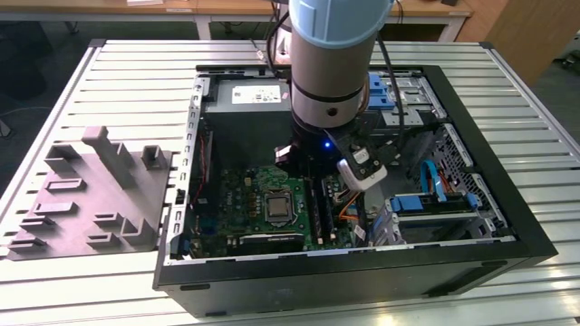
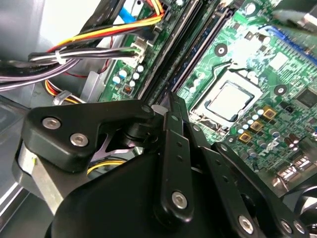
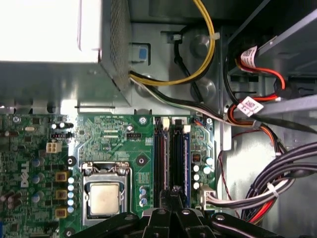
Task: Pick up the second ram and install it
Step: 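Press down the second ram until it locks into place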
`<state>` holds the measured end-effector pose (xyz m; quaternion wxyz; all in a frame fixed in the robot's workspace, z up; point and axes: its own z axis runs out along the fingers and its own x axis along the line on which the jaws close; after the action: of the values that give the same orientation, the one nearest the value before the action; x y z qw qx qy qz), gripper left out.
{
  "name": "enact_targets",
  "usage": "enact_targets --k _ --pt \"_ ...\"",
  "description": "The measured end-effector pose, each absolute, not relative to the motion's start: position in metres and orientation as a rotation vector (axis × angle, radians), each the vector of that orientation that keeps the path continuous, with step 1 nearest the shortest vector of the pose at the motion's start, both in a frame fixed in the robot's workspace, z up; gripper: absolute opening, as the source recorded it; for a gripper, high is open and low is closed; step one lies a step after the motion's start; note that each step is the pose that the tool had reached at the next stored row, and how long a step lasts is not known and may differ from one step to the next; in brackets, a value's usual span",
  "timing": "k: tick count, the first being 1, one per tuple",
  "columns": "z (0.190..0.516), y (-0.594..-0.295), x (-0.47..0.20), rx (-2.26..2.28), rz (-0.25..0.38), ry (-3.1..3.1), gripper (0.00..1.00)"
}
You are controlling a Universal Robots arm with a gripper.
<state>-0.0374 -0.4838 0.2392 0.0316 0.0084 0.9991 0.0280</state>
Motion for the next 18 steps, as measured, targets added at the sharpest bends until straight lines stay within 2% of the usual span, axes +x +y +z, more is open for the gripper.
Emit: enact_targets --k 18 --pt "0.235 -0.449 -0.037 0.027 0.086 3.077 0.10"
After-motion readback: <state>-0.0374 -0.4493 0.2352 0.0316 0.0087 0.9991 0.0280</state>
